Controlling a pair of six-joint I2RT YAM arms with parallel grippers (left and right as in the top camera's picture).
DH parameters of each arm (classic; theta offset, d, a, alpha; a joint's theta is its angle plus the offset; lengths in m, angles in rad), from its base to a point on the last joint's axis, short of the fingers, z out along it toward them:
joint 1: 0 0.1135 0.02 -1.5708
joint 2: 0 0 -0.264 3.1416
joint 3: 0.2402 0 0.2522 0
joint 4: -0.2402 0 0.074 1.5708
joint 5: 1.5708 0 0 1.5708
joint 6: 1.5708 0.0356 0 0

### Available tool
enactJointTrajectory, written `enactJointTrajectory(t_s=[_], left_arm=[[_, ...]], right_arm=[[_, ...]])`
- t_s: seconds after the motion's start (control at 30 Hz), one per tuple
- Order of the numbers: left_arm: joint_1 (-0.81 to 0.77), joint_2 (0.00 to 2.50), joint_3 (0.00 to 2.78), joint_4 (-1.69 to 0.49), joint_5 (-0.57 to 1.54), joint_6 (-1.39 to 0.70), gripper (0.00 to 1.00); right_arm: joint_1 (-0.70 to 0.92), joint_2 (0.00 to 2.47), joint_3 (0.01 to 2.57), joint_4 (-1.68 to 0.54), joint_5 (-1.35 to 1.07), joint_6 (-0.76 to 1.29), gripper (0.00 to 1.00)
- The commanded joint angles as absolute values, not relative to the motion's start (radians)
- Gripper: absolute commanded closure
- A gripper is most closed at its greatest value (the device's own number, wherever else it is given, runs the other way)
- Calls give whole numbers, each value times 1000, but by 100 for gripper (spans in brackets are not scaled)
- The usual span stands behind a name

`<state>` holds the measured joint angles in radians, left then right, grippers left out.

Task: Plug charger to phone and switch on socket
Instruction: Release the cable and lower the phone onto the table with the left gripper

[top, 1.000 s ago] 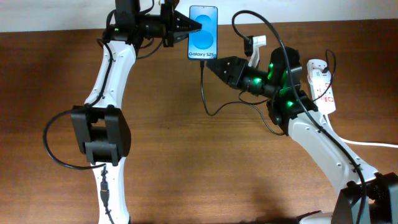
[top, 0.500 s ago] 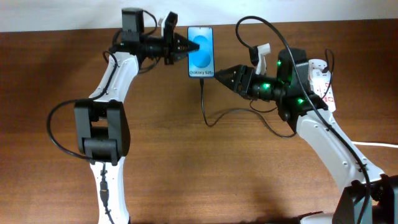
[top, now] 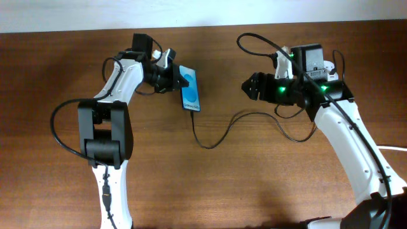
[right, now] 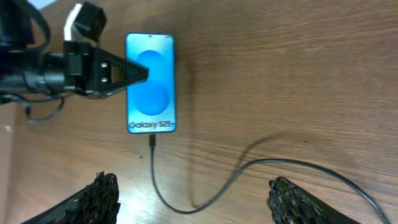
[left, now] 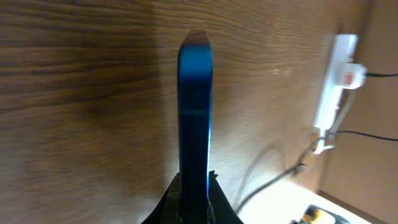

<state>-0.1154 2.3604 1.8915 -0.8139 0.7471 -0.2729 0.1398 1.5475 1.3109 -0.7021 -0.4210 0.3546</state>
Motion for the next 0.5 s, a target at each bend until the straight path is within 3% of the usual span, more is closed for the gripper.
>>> enactJointTrajectory(t_s=[0.0,0.17,0.33,0.47], left_arm=[[-114,2357,1897,-828,649,-229,100],[-152,2357,1897,-832,593,-229,100],[-172,2357,1897,-832,548,-229,72],[-172,2357,1897,-832,532,-229,69]], right_arm=[[137,1531,1332,-722,-369,317,21],[137,1531,1332,-744,-360,295,21],[137,1531,1332,-745,-354,295,21],[137,1531,1332,-745,-353,295,21]])
